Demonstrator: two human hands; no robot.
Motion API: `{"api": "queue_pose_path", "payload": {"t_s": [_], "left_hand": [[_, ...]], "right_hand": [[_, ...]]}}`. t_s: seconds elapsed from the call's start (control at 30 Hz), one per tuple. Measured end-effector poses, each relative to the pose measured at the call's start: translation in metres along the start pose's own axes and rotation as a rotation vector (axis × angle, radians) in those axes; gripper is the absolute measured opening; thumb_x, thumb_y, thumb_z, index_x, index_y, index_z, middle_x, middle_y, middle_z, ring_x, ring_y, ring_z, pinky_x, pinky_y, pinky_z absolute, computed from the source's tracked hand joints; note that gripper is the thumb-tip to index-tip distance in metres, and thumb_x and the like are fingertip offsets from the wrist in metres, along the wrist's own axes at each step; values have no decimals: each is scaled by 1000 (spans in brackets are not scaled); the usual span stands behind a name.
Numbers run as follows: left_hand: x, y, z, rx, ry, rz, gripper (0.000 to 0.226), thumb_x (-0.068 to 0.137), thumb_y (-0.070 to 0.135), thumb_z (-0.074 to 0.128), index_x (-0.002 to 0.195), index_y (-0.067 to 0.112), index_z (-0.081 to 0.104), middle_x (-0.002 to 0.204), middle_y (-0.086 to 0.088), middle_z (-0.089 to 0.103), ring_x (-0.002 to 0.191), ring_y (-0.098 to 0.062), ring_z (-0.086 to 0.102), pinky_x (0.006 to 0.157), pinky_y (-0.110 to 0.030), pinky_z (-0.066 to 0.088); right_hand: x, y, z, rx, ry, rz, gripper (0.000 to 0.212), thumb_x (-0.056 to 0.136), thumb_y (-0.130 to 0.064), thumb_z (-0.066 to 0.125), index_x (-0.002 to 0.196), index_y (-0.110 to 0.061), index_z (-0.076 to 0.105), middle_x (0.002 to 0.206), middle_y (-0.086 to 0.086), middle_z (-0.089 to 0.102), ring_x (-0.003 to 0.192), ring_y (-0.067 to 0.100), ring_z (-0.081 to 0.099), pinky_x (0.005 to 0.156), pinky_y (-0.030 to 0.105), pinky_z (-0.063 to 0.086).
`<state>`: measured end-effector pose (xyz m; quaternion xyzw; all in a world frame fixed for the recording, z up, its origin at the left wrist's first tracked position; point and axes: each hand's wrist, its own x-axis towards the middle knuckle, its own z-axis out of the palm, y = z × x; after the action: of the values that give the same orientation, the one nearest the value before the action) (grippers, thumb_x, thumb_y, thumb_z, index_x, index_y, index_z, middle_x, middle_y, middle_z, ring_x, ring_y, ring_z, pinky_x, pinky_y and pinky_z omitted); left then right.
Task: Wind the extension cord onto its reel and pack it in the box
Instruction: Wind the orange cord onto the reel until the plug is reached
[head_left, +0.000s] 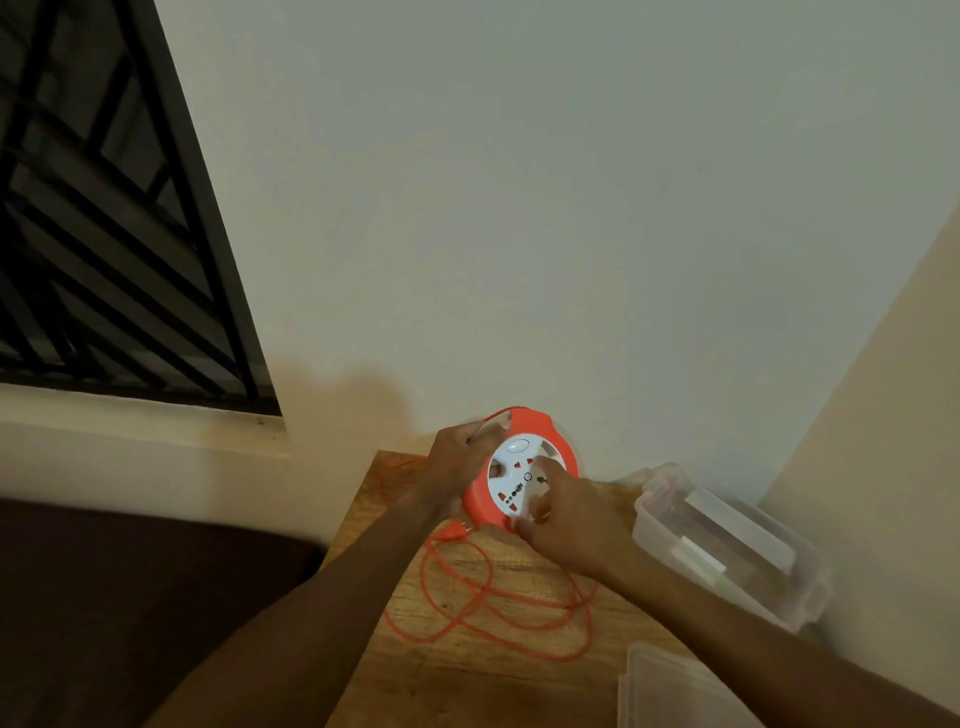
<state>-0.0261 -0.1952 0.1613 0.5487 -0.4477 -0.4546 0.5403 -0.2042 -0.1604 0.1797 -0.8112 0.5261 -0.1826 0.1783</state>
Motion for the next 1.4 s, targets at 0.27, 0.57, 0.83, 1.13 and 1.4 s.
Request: {"api": "queue_pose_path", "payload": {"t_s": [0.27, 0.57, 0.83, 1.13, 1.4], "left_hand": [[0, 13, -5, 68, -96, 17, 50, 95, 47, 70, 97, -3, 74, 92, -25, 77, 69, -27, 75, 60, -33, 62], [-5, 19, -10, 227, -182, 86, 38, 97, 48, 68, 95, 13, 81, 87, -8, 82, 72, -23, 80, 59, -26, 63], [-6, 23, -10, 157, -177, 63, 25, 99, 45, 67, 91, 27, 81, 85, 3, 83, 69, -13, 79, 60, -22, 62], [-5, 18, -8, 34, -166, 28, 39, 97, 43, 69, 102, 5, 78, 93, -16, 81, 73, -24, 79, 62, -32, 65], [-5, 20, 7, -87, -48, 64, 45, 95, 36, 75, 100, -8, 71, 89, -26, 75, 76, -30, 73, 69, -40, 61]], "right_hand": [[9, 14, -33, -789, -17, -816, 20, 89, -25, 64, 109, -27, 67, 150, 9, 42, 106, 32, 58, 68, 41, 56], [7, 0, -37, -1089, -185, -804, 30, 97, -29, 54, 126, -33, 59, 159, 13, 19, 119, 42, 45, 92, 54, 44], [8, -16, -30, -1106, -146, -621, 53, 100, -27, 46, 147, -35, 23, 147, 33, 28, 100, 41, 57, 93, 50, 39], [10, -19, -37, -1138, -74, -608, 64, 92, -35, 60, 148, -32, 30, 127, 25, 56, 94, 36, 65, 91, 49, 47], [14, -16, -24, -674, 230, -252, 74, 77, -58, 63, 135, -14, 52, 82, 6, 74, 63, 28, 69, 55, 33, 47]]}}
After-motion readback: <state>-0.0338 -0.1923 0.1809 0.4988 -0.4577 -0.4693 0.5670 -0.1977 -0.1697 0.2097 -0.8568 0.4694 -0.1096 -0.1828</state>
